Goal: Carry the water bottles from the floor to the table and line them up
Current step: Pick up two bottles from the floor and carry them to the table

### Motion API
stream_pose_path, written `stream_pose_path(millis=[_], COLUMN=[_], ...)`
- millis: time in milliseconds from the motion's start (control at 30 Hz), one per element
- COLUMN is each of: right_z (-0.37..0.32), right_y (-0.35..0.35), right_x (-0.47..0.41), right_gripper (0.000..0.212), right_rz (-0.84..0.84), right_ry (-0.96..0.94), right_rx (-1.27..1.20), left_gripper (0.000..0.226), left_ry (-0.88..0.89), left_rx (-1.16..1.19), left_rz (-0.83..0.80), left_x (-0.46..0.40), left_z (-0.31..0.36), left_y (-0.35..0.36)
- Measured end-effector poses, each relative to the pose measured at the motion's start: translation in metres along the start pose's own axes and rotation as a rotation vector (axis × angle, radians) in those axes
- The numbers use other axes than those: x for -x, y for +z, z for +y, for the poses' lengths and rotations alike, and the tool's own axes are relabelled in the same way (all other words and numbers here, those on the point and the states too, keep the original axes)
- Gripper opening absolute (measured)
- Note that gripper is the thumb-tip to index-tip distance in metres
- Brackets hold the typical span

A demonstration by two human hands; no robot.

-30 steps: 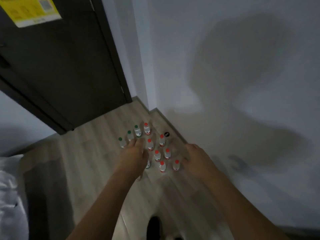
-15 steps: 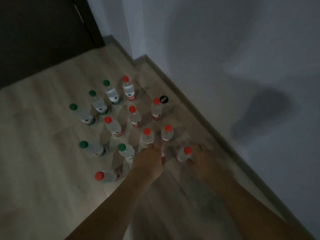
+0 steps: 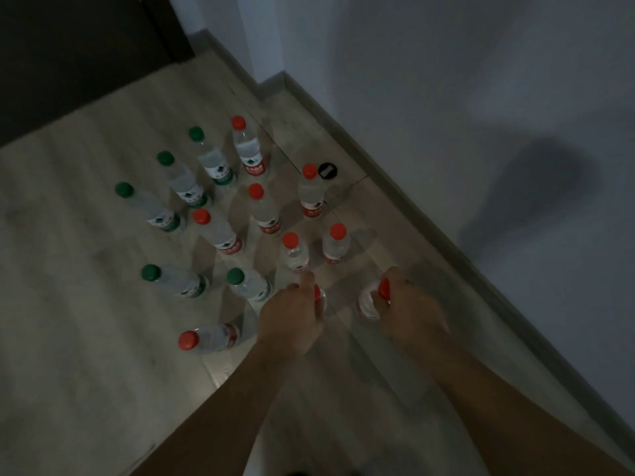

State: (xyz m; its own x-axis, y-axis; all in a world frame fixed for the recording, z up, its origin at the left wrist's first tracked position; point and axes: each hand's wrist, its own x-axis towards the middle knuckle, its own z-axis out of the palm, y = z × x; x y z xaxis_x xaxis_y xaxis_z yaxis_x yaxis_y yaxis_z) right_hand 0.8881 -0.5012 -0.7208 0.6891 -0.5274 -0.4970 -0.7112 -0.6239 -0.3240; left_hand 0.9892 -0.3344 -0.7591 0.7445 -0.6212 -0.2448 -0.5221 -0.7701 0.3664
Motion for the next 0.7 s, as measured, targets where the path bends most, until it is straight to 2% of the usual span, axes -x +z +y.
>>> stream_pose_path(millis=[133,300,400,500,600,700], right_z=[-0.036,-0.095,-0.129,-0.152,-0.167,-0.178], right_y=[-0.081,-0.222,-0.314,-0.389,-0.446,-0.475], right_x=[0.066,0.181,0.262,0.336,0.393,0.431], right_gripper=[0.029,0.035,0.022,0.021,0.022,0.024], right_rz=[0.073,0.177,0.282,0.423,0.602,0.678], right_ry=[-0.032,-0.039,-0.060,-0.044,-0.037,-0.019], right_rx=[-0.018,-0.157,-0.223,-0.355,-0.435,-0.496], left_gripper=[0.030,0.031,0.023,0.021,0.022,0.028], left_ry=[-0.013,-0.001,0.001,-0.026,-0.041,-0.012], left_rx=[-0.024,0.033,0.046,0.083,0.169,0.220], left_rz=[0.052,0.070,0.119,0.178,0.303,0.418], left_x=[0.044,0.113,0.158,0.205,0.243,0.270], left_z=[0.042,0.109,0.154,0.193,0.222,0.241], left_y=[-0.106,-0.279,-0.390,-0.482,-0.550,-0.588])
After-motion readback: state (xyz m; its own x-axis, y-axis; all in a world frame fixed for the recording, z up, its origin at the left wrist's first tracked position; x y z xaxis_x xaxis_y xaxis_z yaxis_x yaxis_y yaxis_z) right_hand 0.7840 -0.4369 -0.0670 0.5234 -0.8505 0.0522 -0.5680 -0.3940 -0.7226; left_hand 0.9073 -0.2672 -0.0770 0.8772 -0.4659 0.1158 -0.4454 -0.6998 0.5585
